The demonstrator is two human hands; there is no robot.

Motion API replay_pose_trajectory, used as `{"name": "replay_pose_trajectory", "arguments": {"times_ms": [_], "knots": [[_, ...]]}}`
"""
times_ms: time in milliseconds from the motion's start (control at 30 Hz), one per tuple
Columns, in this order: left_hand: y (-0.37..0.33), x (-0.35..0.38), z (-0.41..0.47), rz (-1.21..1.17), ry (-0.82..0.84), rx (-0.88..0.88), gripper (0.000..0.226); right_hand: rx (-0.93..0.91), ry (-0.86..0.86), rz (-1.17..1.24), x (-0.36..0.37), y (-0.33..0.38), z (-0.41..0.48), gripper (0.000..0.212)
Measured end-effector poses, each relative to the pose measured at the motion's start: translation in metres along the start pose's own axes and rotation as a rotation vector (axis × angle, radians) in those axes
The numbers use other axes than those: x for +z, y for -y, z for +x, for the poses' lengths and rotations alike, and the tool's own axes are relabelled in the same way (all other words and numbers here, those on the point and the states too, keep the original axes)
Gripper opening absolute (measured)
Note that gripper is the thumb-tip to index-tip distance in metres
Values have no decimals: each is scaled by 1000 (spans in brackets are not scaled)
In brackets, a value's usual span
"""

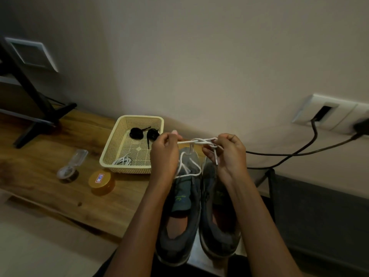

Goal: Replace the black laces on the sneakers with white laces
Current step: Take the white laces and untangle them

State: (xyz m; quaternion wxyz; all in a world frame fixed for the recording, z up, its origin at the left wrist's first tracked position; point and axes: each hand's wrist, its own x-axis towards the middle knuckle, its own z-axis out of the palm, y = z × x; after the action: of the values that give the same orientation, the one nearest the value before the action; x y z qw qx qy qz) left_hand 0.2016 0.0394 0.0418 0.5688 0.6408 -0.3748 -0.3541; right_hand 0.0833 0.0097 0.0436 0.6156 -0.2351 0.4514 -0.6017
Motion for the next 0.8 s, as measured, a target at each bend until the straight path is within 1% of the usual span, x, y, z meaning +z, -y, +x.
{"name": "replay_pose_trajectory", "arguments": {"times_ms": [100, 133, 167, 200, 233, 333, 400, 433, 533, 600, 700, 800], "knots": [[4, 1, -1, 16, 103, -50, 11, 19, 31, 46, 0, 0, -1, 25], [5, 1, -2, 82, 136, -31, 14, 19, 44, 46, 0, 0, -1, 24], [7, 2, -2, 165, 161, -3, 18, 18, 56, 36, 1, 1, -2, 24], [8, 2, -1, 224, 163, 39, 16, 15, 68, 26, 1, 1, -3, 23], [7, 3, -1, 235, 161, 79, 12, 13, 81, 22, 2, 2, -4, 23], [9, 5, 0, 176, 228, 186, 19, -2, 122, -1, 3, 3, -7, 21], [8, 4, -2, 170, 245, 246, 14, -19, 129, -33, 3, 3, -8, 20], [7, 4, -3, 160, 215, 261, 10, -32, 114, -58, 3, 3, -7, 20], [4, 1, 0, 42, 41, 176, 4, -50, 14, -94, 1, 1, -6, 21], [1, -2, 2, -87, -51, 84, 10, -48, -42, -57, 0, 1, -4, 22], [-2, -3, 2, -171, -41, -26, 13, -40, -39, 30, 0, 2, -3, 25], [-3, -2, 2, -173, 1, -64, 13, -17, 6, 112, 0, 4, -3, 23]]}}
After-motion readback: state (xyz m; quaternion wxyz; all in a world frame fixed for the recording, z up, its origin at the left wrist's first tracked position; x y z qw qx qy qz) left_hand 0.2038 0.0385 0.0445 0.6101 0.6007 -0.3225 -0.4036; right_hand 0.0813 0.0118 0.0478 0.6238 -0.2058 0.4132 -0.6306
